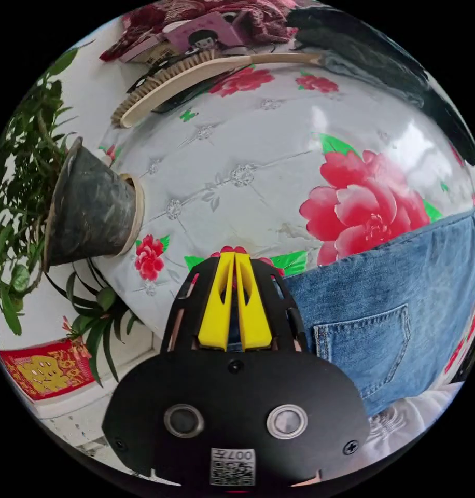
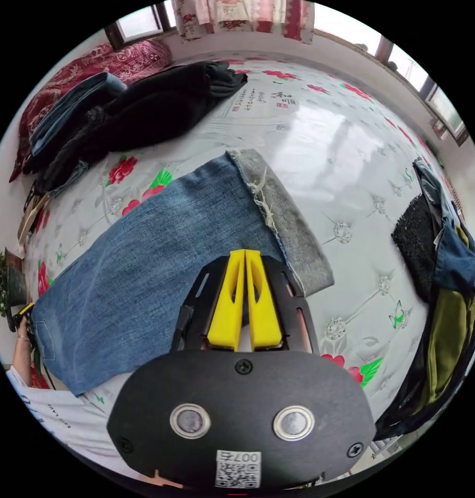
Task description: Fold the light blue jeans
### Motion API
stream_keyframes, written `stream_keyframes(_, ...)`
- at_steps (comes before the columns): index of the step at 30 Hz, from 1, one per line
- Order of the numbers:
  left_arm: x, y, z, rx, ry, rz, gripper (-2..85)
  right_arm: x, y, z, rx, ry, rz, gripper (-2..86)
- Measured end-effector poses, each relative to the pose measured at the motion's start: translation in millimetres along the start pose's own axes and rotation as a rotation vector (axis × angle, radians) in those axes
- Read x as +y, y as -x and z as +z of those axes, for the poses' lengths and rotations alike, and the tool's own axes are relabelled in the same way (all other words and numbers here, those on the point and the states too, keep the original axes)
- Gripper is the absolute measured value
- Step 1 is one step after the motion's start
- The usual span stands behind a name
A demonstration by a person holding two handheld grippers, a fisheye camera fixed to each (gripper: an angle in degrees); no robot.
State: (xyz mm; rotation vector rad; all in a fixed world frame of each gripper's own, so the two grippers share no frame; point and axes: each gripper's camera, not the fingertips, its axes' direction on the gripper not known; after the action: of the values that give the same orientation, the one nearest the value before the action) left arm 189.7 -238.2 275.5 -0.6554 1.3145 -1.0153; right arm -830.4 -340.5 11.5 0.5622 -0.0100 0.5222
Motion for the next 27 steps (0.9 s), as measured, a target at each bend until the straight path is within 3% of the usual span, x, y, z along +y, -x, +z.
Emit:
stream_keyframes(6, 6, 18, 3, 0.081, 0.009, -0.100, -1.0, -22, -16, 1, 0.117, 0.015, 0.006, -0.1)
stream_keyframes(10, 26, 43, -11, 0.156, -0.036, -0.229, -1.0, -1, -56, -36, -0.049, -0.114, 0.146, -0.2)
stream_keyframes(13, 60, 40, -64, 0.269, -0.240, -0.127, -1.0, 34, -81, -63, -0.221, -0.223, 0.118, -0.3)
stream_keyframes(16, 77, 12, -87, 0.288, -0.289, 0.021, -0.9, 48, -81, -55, -0.241, -0.169, 0.037, -0.2)
stream_keyframes(21, 54, -22, -27, 0.240, -0.075, 0.143, -0.9, 38, -76, -17, -0.132, 0.013, 0.033, -0.2)
stream_keyframes(27, 24, 26, -14, 0.254, -0.016, 0.023, -0.9, 35, -96, -24, -0.107, 0.028, -0.011, 0.2)
